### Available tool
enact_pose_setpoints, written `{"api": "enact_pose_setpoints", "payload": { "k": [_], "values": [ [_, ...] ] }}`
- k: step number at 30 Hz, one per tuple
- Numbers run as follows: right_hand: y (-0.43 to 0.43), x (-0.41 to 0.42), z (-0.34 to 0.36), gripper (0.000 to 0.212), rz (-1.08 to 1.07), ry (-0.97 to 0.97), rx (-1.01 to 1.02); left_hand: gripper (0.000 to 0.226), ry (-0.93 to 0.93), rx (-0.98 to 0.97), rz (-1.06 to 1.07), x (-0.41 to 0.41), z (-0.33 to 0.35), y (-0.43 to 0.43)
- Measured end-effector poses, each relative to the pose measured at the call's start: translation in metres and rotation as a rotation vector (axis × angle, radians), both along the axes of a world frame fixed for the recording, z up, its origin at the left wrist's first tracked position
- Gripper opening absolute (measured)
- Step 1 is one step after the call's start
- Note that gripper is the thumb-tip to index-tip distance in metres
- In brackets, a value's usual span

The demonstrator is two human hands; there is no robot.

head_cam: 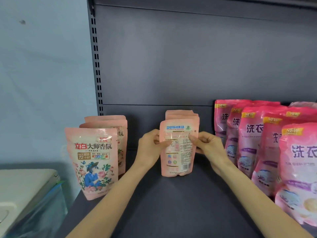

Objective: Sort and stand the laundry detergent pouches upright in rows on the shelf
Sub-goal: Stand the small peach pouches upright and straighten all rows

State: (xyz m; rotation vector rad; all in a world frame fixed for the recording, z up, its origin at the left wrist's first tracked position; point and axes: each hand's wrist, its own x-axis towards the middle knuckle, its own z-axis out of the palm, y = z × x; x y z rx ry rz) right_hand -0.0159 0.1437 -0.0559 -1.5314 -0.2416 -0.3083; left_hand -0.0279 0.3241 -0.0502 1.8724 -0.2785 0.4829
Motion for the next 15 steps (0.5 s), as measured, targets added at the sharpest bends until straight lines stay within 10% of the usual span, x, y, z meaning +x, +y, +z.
{"api": "enact_pose_setpoints", "payload": {
  "k": [15],
  "values": [
    [-0.002, 0.004, -0.018, 0.011, 0.144, -0.019, 0.117, 0.01, -0.043, -0.07, -0.071, -0.024, 0.027, 0.002]
  ]
}}
